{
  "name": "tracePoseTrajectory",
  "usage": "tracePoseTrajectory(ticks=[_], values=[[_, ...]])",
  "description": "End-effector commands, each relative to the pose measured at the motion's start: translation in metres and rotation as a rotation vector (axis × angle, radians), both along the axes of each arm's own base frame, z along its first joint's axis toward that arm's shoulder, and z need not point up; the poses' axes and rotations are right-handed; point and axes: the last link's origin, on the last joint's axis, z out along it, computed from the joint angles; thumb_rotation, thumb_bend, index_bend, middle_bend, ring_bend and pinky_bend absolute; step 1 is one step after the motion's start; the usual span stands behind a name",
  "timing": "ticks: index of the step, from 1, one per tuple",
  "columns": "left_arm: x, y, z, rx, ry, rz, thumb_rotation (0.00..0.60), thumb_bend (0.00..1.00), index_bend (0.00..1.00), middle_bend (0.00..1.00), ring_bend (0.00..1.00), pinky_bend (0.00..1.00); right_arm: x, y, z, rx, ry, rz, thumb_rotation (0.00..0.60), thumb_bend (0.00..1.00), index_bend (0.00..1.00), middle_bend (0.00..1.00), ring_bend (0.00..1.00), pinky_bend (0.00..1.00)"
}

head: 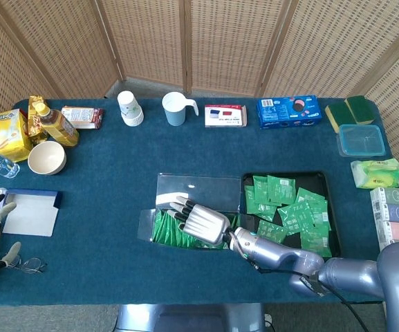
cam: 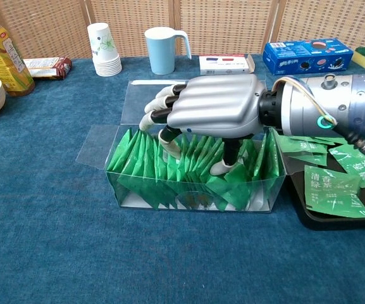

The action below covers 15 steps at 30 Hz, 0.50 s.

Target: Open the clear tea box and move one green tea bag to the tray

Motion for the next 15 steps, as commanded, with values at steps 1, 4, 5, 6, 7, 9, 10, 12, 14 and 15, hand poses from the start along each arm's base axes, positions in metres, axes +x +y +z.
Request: tracePoseTrajectory(ticks=[1, 4, 5, 6, 7, 9, 10, 12, 14, 15], values=[[-0.0001, 0.0001, 0.0001, 0.0, 0.001, 0.001, 0.6, 0.29, 0.14, 0.06, 0.0, 0.26, 0.0006, -0.0004, -0.0002, -0.001, -0.009, -0.002, 0.6, 0.21, 0.48, 0.15, 0.03, 0.0], [-0.0002, 0.0003, -0.0002, -0.001, 0.0, 0.0, 0.6, 0.29, 0.14, 0.06, 0.0, 0.26, 0.0005, -0.0014, 0.0, -0.004, -0.015, -0.007, 0.6, 0.3, 0.49, 0.15, 0.03, 0.0], [-0.0002, 0.0004, -0.0004, -0.001, 0.0, 0.0, 0.6, 0.29, 0.14, 0.06, 0.0, 0.26, 0.0005, -0.0017, 0.0001, -0.005, -0.016, -0.007, 0.6, 0.3, 0.5, 0.15, 0.03, 0.0], [-0.0003, 0.0005, -0.0005, -0.002, 0.0, 0.001, 0.6, 0.29, 0.14, 0.06, 0.0, 0.26, 0.0005, -0.0017, 0.0001, -0.006, -0.018, -0.007, 0.6, 0.31, 0.5, 0.16, 0.04, 0.0], [-0.0002, 0.0007, -0.0007, -0.002, 0.0, 0.0, 0.6, 0.29, 0.14, 0.06, 0.0, 0.26, 0.0003, -0.0019, 0.0001, -0.004, -0.021, -0.012, 0.6, 0.31, 0.51, 0.16, 0.04, 0.0], [-0.0002, 0.0012, -0.001, -0.003, 0.0, 0.0, 0.6, 0.29, 0.14, 0.06, 0.0, 0.26, 0.0, -0.0026, 0.0006, -0.006, -0.028, -0.017, 0.6, 0.32, 0.52, 0.16, 0.04, 0.0], [0.0001, 0.0017, -0.0012, -0.003, 0.001, -0.002, 0.6, 0.29, 0.14, 0.06, 0.0, 0.26, 0.0008, -0.0032, 0.0015, -0.005, -0.041, -0.027, 0.6, 0.32, 0.52, 0.16, 0.04, 0.0], [0.0001, 0.0019, -0.0013, -0.003, 0.001, -0.002, 0.6, 0.29, 0.14, 0.06, 0.0, 0.26, 0.0014, -0.0036, 0.0022, -0.007, -0.054, -0.031, 0.6, 0.32, 0.54, 0.17, 0.05, 0.0], [0.0, 0.0019, -0.0013, -0.003, 0.001, -0.001, 0.6, 0.29, 0.14, 0.06, 0.0, 0.26, 0.0013, -0.0038, 0.0024, -0.008, -0.058, -0.032, 0.6, 0.33, 0.55, 0.17, 0.05, 0.0], [0.0001, 0.0019, -0.0014, -0.004, 0.001, -0.001, 0.6, 0.29, 0.14, 0.06, 0.0, 0.26, 0.0012, -0.0039, 0.0024, -0.009, -0.059, -0.031, 0.6, 0.33, 0.55, 0.18, 0.05, 0.0]])
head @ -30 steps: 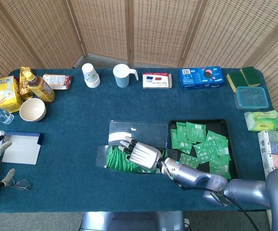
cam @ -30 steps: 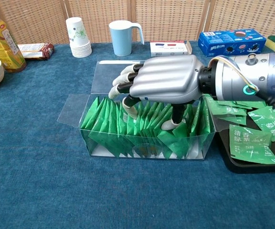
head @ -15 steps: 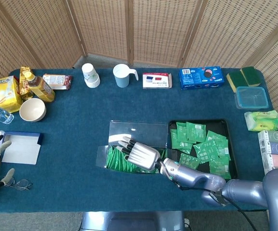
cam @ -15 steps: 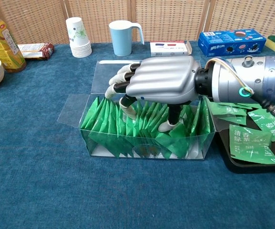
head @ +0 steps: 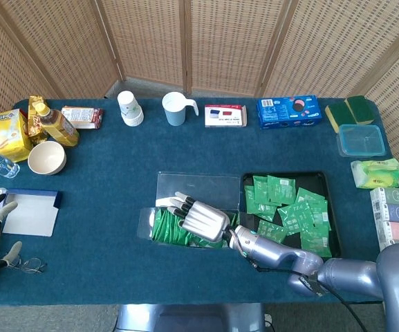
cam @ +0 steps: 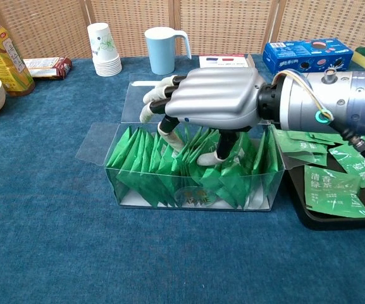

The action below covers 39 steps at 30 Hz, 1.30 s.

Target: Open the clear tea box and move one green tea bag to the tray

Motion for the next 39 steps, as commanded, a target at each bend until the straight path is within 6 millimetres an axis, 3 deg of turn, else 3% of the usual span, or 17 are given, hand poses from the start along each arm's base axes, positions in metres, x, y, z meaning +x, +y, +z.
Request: tracePoseTrajectory(ticks=[1, 13, 29, 39], values=[[0.0, 0.0, 0.0, 0.0, -0.001, 0.0, 0.6, 0.29, 0.14, 0.06, 0.0, 0.26, 0.0, 0.0, 0.0, -0.002, -0.003, 0.001, 0.6, 0.34, 0.55, 0.18, 0.05, 0.0], [-0.001, 0.0, 0.001, 0.005, 0.001, 0.001, 0.6, 0.29, 0.14, 0.05, 0.0, 0.26, 0.002, -0.002, 0.011, -0.002, -0.055, -0.035, 0.6, 0.34, 0.59, 0.19, 0.06, 0.0], [0.002, 0.0, 0.0, 0.007, 0.001, -0.012, 0.6, 0.29, 0.13, 0.04, 0.0, 0.26, -0.007, 0.008, 0.076, -0.077, -0.169, -0.087, 0.6, 0.35, 0.6, 0.19, 0.06, 0.0], [0.004, -0.002, 0.0, 0.011, -0.001, -0.019, 0.6, 0.29, 0.13, 0.04, 0.0, 0.26, -0.01, 0.011, 0.105, -0.119, -0.227, -0.117, 0.6, 0.35, 0.59, 0.19, 0.07, 0.0]])
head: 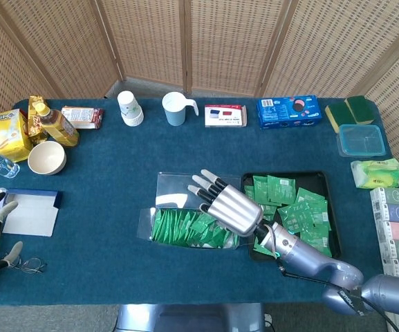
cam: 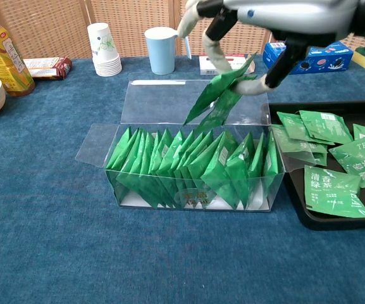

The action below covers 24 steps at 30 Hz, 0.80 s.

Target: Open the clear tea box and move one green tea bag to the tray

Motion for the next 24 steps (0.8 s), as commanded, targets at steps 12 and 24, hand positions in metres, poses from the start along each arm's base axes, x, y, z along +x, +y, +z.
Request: tracePoseTrajectory(ticks=[12, 24], values=[[0.004, 0.0, 0.0, 0.005, -0.005, -0.019, 0.6, 0.29, 0.13, 0.03, 0.0, 0.26, -0.013, 0.001, 0.056, -0.108, -0.063, -0.073, 0.6, 0.36, 0.59, 0.19, 0.07, 0.0], [0.003, -0.001, 0.0, 0.006, -0.006, -0.015, 0.6, 0.29, 0.13, 0.03, 0.0, 0.26, -0.063, -0.008, 0.085, -0.214, -0.004, -0.213, 0.6, 0.36, 0.59, 0.19, 0.07, 0.0]])
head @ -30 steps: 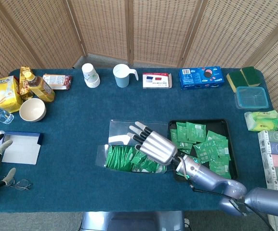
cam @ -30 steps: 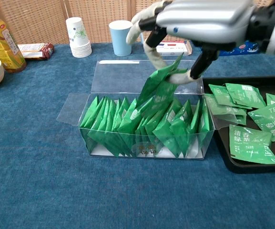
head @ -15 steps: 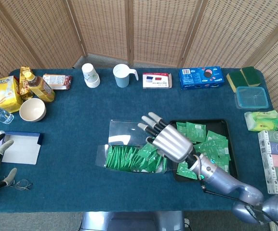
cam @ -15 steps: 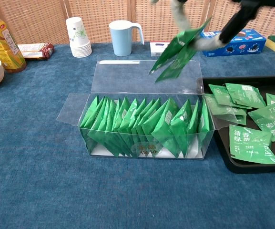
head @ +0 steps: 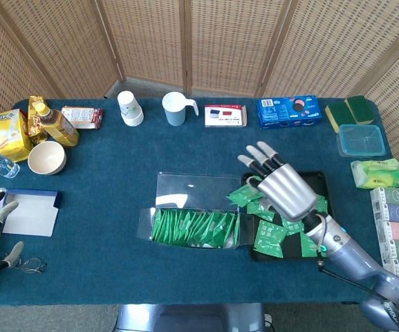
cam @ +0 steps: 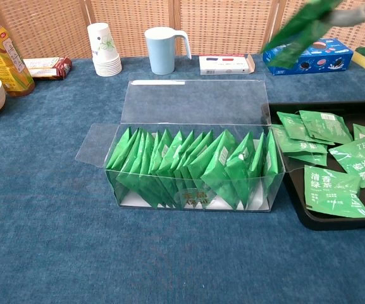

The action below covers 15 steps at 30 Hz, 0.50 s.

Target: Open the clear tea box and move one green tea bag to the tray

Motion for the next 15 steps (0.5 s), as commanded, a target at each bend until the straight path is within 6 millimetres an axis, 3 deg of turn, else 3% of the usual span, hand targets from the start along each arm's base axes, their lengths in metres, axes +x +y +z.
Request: tracePoseTrajectory(ticks=[1, 15], values=[[0.0, 0.0, 0.0, 0.0, 0.001, -0.001, 0.6, 0.29, 0.13, 0.03, 0.0, 0.26, -0.018, -0.002, 0.004, -0.015, 0.02, -0.055, 0.6, 0.36, 0.59, 0.19, 0.07, 0.0], [0.001, -0.001, 0.0, -0.001, 0.003, -0.001, 0.6, 0.29, 0.13, 0.03, 0.0, 0.26, -0.083, -0.008, 0.008, -0.058, 0.083, -0.23, 0.6, 0.37, 0.56, 0.19, 0.07, 0.0]])
